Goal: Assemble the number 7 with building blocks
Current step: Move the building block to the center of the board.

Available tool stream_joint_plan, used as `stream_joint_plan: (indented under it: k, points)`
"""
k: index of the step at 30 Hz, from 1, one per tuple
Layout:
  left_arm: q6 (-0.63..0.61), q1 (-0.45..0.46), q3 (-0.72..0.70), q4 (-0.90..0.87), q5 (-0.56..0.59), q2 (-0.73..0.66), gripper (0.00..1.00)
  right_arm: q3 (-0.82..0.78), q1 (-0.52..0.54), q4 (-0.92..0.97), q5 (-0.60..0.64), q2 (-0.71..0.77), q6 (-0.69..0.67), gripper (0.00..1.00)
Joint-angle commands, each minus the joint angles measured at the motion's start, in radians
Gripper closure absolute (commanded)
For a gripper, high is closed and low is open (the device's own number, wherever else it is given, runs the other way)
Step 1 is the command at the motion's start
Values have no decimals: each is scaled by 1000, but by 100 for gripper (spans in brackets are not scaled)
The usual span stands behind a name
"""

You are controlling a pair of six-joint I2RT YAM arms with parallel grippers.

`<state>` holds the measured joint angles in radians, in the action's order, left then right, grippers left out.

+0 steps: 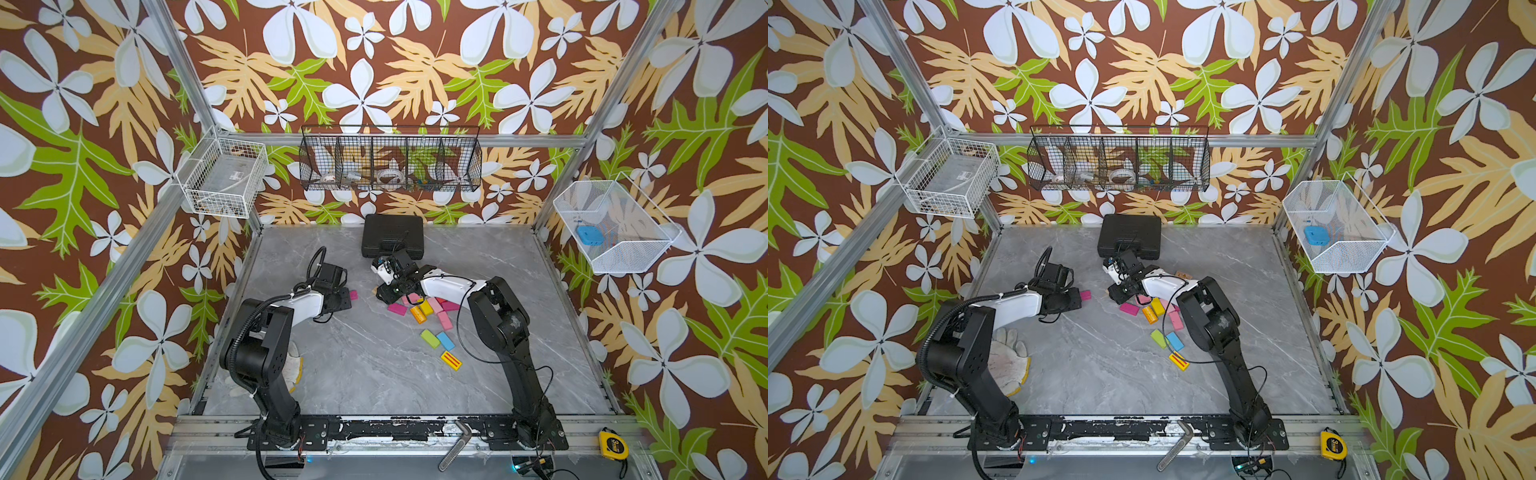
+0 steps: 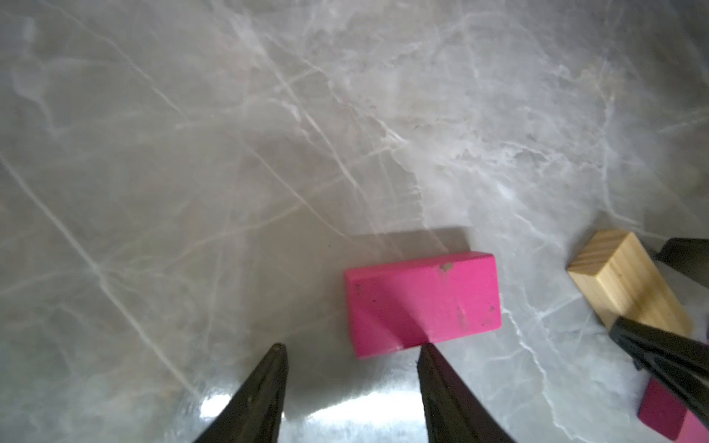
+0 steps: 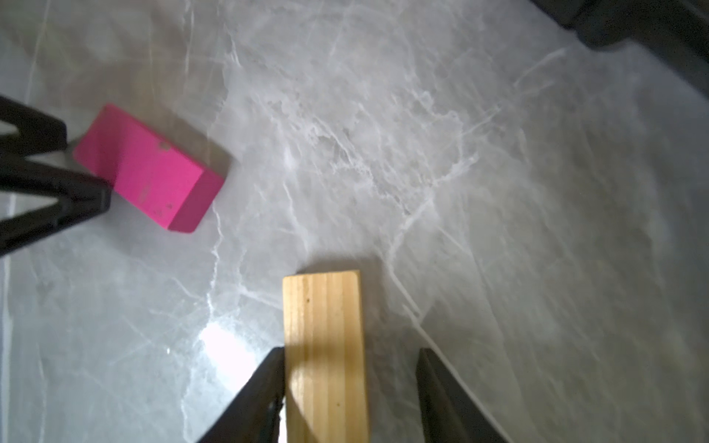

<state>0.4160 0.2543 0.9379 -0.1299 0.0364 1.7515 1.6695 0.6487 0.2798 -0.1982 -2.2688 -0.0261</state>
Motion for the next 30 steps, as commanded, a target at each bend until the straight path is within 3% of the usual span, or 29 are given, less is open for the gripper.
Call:
stream_joint_plan:
  k: [1,8,21,30]
  points:
    - [-2,0,9,-36,-13,18,43,22,3,53,20,-12,-97,54]
    - [9,0,31,-33,5,39,43,47,15,71,-5,-29,-191,67]
    - [9,-30,12,-46,73,2,43,235,20,125,-69,-148,-269,68]
    - [0,-52,13,-23,53,2,43,255,43,146,-86,-160,-306,68]
